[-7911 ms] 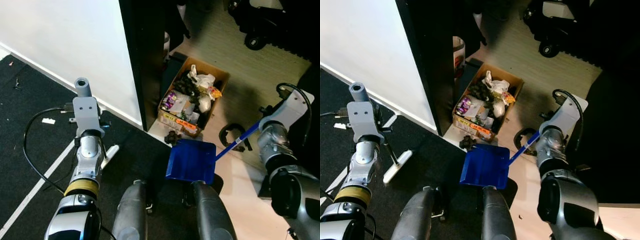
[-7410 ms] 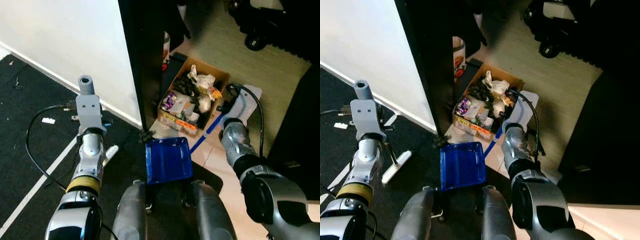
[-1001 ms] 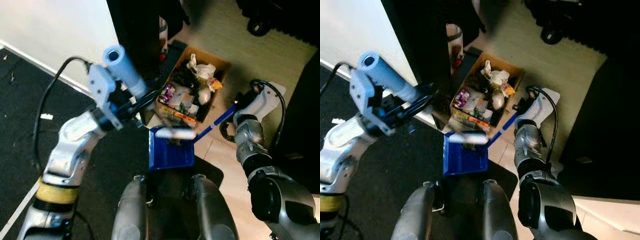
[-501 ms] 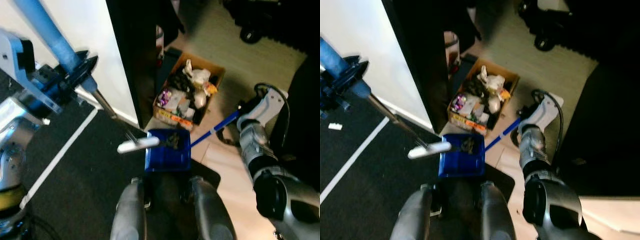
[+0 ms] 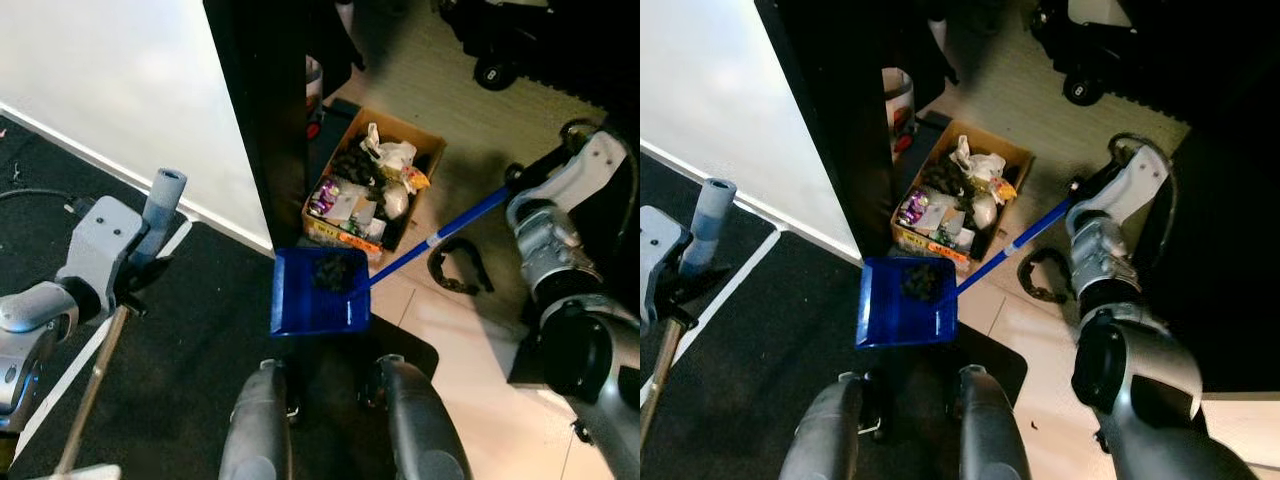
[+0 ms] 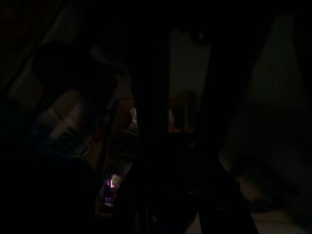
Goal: Sweep floor
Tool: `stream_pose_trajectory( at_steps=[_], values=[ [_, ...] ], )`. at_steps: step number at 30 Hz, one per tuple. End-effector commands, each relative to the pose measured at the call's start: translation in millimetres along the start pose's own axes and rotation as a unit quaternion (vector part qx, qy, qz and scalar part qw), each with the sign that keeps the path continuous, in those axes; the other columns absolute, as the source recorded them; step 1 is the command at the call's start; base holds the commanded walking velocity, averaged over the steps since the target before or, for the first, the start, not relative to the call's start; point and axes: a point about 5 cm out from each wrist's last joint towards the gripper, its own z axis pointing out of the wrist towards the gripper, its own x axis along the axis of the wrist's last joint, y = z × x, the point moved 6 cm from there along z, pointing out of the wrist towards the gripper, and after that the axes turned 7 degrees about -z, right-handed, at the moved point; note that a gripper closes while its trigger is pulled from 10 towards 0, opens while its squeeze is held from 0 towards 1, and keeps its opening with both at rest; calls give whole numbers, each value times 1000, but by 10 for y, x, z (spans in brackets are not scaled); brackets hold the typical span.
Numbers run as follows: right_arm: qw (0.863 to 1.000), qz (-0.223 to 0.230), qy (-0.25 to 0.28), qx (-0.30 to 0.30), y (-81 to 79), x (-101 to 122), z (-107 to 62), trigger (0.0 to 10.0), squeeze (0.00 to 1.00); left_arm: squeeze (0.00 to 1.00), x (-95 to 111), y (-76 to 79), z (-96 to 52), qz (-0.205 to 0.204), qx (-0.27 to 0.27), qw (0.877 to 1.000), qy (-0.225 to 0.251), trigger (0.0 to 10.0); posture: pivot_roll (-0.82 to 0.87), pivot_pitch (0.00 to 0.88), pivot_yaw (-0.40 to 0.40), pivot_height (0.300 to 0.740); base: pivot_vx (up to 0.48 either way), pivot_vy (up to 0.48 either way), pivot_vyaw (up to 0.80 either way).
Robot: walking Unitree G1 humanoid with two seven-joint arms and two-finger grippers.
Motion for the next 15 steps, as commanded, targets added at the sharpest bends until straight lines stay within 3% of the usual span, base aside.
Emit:
stream_pose_trajectory(
  at_steps=[1,2,3,4,7,9,10,11,12,15],
  values=[
    [999,13,31,3,29,277,39,10000,0,0,143,-127,44,-21,58,997,55,10000,50,138,-75,740,0,0,0],
    [999,13,48,6,46,505,67,10000,0,0,184,-137,148,-102,108,982,113,10000,40,135,-78,740,0,0,0],
    [999,13,48,6,46,505,67,10000,0,0,184,-137,148,-102,108,982,113,10000,40,135,-78,740,0,0,0],
    [998,11,54,9,51,597,76,10000,0,0,159,-98,189,-132,117,977,123,10000,35,135,-78,740,0,0,0],
    [998,8,58,12,55,676,82,10000,0,0,127,-50,225,-147,120,974,125,10000,29,133,-79,740,0,0,0],
    [997,4,71,18,64,912,94,10000,0,0,28,93,308,-165,117,972,117,10000,17,134,-81,740,0,0,0],
    [997,4,71,18,64,912,94,10000,0,0,28,93,308,-165,117,972,117,10000,17,134,-81,740,0,0,0],
    [996,7,84,18,72,1080,95,10000,0,0,-20,179,361,-176,115,971,112,10000,12,134,-82,740,0,0,0],
    [996,7,84,18,72,1080,95,10000,0,0,-20,179,361,-176,115,971,112,10000,12,134,-82,740,0,0,0],
    [993,16,117,12,103,1385,77,10000,0,0,-106,310,463,-193,119,969,95,10000,5,133,-86,740,0,0,0]
  ],
)
